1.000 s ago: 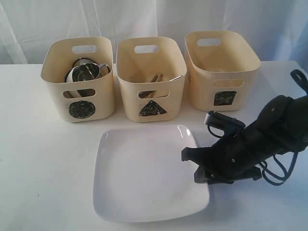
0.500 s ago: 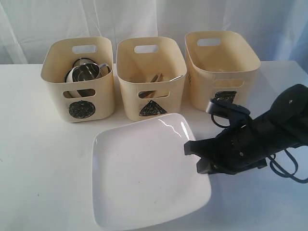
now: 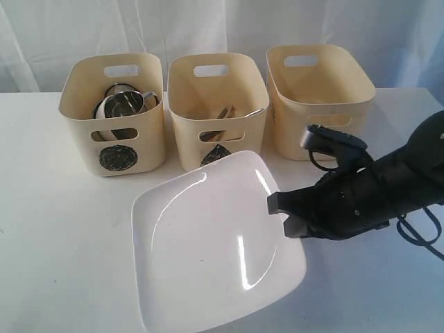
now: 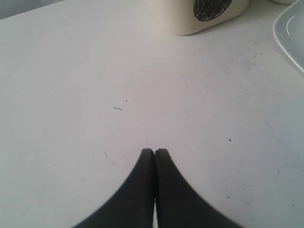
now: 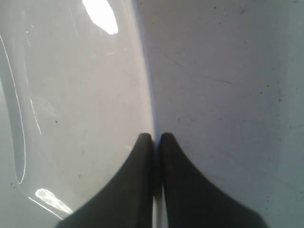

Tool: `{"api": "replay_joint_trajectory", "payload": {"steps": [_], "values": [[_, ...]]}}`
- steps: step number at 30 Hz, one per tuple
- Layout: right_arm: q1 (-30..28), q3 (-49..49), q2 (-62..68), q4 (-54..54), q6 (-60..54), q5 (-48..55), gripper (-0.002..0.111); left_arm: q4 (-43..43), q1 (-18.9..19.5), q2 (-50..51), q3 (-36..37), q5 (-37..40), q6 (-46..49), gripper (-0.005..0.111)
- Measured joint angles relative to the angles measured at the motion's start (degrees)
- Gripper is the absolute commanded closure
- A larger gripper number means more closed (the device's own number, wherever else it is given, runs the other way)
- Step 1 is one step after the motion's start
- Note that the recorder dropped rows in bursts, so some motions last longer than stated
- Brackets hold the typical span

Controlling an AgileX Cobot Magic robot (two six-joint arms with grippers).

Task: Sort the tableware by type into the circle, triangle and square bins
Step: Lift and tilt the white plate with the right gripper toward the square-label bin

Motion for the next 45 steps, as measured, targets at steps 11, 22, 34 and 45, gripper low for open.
{"api": "replay_joint_trajectory", "payload": {"steps": [11,22,34,45], "values": [[0.00,0.10,-0.22,-0.35,0.00,0.74,0.108,0.00,0.00,0.00,0.00,0.00,0.00,0.107],[0.00,0.10,-3.96,-1.37,-0.25,1.02,0.108,0.00,0.00,0.00,0.00,0.00,0.00,0.107],[0.00,0.10,-7.95,-1.91,-0.37,1.06,0.108,0.00,0.00,0.00,0.00,0.00,0.00,0.107],[0.00,0.10,-11.99,-1.95,-0.48,1.57,0.108,0.00,0.00,0.00,0.00,0.00,0.00,0.107]]}}
